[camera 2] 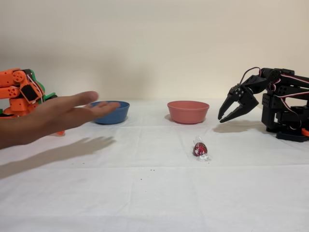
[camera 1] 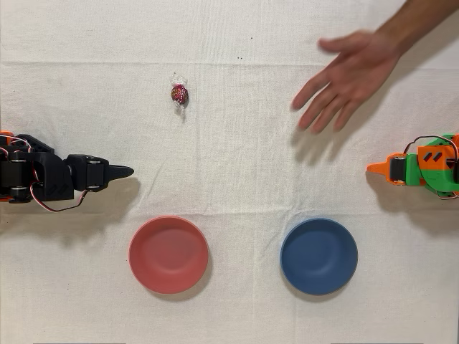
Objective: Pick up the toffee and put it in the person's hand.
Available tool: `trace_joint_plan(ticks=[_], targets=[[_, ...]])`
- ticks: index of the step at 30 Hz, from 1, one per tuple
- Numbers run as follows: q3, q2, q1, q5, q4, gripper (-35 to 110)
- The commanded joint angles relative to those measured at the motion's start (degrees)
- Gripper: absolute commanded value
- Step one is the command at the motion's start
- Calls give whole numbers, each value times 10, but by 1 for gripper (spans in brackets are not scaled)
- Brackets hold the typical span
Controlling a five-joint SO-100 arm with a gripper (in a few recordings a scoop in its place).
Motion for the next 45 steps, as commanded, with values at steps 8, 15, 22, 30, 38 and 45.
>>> trace_joint_plan(ticks=[8,15,22,30,38,45], targets=[[29,38,10,10,11,0],[29,38,10,8,11,1],[29,38,9,8,11,0],[29,38,9,7,11,0],[29,38,9,18,11,0],[29,38,9,18,11,0]])
